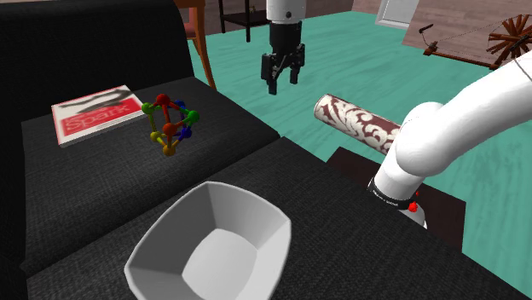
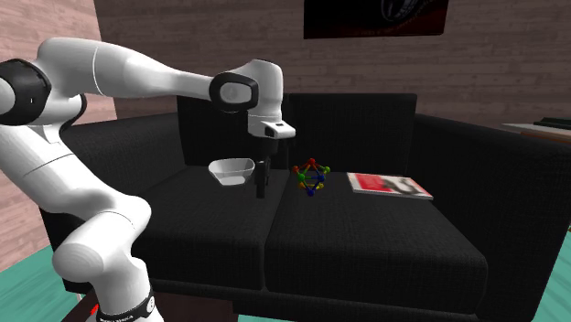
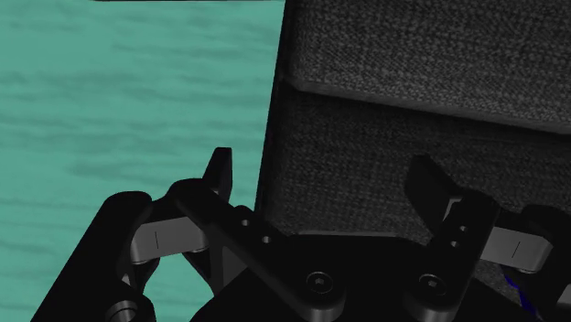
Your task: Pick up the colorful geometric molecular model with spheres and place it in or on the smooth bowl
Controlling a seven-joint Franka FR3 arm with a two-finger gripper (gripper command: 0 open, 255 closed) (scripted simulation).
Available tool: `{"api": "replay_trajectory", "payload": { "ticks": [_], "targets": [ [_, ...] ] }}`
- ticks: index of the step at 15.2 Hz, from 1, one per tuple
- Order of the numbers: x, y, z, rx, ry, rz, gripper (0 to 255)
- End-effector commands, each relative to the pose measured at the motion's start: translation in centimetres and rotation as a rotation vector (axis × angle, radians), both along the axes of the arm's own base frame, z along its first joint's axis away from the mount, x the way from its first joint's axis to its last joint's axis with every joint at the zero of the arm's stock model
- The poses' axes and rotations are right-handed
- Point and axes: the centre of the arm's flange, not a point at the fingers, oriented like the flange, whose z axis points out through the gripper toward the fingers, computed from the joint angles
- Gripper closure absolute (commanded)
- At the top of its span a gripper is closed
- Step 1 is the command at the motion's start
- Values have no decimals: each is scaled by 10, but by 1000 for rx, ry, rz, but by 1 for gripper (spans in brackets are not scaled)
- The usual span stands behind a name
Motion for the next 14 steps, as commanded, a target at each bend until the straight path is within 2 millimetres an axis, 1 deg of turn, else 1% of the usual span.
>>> {"api": "replay_trajectory", "payload": {
  "ticks": [1, 14],
  "targets": [
    [13, 28, 3, 3, -14, -13, 0],
    [94, 168, 18, 13, -102, -93, 0]
  ]
}}
